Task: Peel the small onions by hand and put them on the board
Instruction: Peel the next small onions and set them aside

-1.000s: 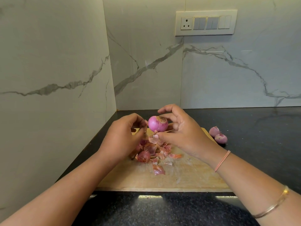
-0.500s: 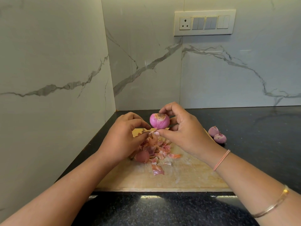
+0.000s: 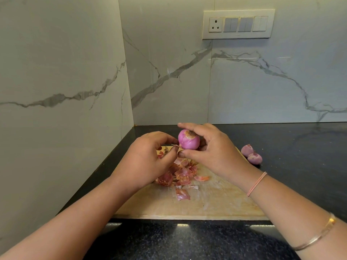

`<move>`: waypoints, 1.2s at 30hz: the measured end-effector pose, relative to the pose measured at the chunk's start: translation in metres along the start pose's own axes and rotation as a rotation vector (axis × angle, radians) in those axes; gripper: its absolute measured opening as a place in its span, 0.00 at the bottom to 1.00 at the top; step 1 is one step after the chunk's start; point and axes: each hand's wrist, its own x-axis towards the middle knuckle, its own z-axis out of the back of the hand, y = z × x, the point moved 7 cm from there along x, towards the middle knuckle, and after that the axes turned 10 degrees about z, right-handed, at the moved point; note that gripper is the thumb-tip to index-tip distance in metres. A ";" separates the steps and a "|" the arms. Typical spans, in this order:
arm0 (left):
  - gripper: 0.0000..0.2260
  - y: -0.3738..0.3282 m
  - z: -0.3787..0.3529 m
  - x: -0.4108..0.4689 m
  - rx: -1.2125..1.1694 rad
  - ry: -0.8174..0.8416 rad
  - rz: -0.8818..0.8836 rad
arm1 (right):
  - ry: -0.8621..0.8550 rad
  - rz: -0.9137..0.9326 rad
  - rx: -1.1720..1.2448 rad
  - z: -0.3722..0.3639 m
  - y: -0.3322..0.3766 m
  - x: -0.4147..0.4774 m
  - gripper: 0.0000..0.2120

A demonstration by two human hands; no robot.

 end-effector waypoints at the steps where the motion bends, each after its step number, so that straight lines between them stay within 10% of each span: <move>1: 0.08 0.000 0.001 0.000 -0.003 -0.004 0.007 | 0.016 -0.001 -0.016 -0.001 0.002 0.000 0.31; 14: 0.10 -0.002 0.001 -0.003 -0.095 -0.037 0.066 | 0.015 0.000 -0.098 -0.005 0.006 -0.002 0.24; 36: 0.09 0.021 -0.003 -0.003 -0.622 -0.082 0.495 | -0.026 -0.242 0.575 -0.017 -0.006 -0.006 0.18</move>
